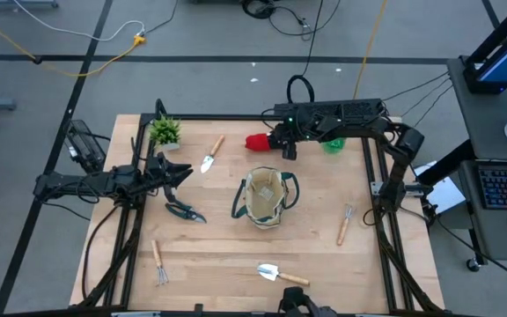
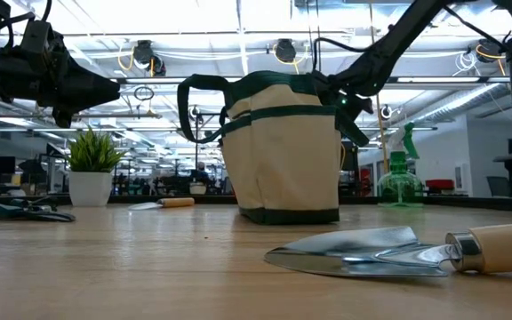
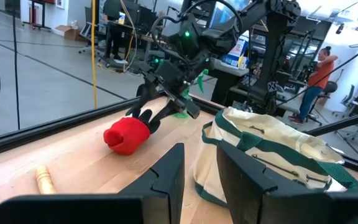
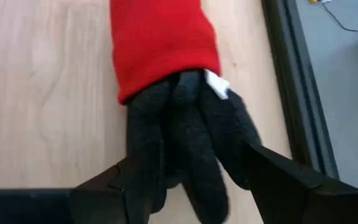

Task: Pick & Place Garden tools in Gardening bag
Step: Put the red gloves into the light brown gardening bag

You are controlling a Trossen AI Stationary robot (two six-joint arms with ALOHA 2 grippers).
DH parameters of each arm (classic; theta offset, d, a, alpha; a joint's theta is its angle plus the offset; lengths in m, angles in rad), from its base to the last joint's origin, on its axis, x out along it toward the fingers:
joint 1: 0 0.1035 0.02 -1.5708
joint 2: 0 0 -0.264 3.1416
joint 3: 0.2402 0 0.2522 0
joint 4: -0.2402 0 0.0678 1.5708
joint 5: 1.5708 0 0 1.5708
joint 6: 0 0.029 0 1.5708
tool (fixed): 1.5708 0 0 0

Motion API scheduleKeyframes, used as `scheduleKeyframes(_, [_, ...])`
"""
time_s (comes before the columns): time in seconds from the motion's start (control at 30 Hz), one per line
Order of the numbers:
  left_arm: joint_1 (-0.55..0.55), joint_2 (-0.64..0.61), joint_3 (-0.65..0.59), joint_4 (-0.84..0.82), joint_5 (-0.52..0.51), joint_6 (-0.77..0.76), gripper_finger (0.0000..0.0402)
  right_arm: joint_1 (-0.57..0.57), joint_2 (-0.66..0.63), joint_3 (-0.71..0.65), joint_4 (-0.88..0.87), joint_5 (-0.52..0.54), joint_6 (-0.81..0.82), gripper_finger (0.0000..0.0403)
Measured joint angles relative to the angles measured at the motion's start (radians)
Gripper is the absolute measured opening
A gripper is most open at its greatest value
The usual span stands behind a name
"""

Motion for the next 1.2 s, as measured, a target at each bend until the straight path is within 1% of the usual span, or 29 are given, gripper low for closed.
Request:
scheduleKeyframes(0.27, [0.0,0.0,0.0,0.0,0.0,0.001,0.0099,0.0,0.004,0.0,-0.008,0.001,0.02,0.022])
scheduleKeyframes(0.43, [0.0,0.0,0.0,0.0,0.0,0.002,0.0099,-0.002,0.007,-0.001,-0.03,-0.001,0.041,0.0212])
scheduleKeyframes(0.63, [0.0,0.0,0.0,0.0,0.0,0.002,0.0099,0.001,0.068,-0.001,-0.037,-0.009,0.048,0.02])
scheduleKeyframes(0.73, [0.0,0.0,0.0,0.0,0.0,-0.012,0.0099,0.012,0.085,0.0,-0.042,0.007,0.055,0.0191])
scheduleKeyframes(0.83, [0.0,0.0,0.0,0.0,0.001,-0.019,0.0099,0.019,0.093,0.002,-0.043,0.008,0.057,0.0175])
scheduleKeyframes(0.97, [0.0,0.0,0.0,0.0,0.0,-0.019,0.0099,0.019,0.094,0.001,-0.047,0.011,0.078,0.0145])
scheduleKeyframes(1.2, [0.0,0.0,0.0,0.0,0.0,-0.018,0.0099,0.02,0.09,0.0,-0.057,0.055,0.137,0.0066])
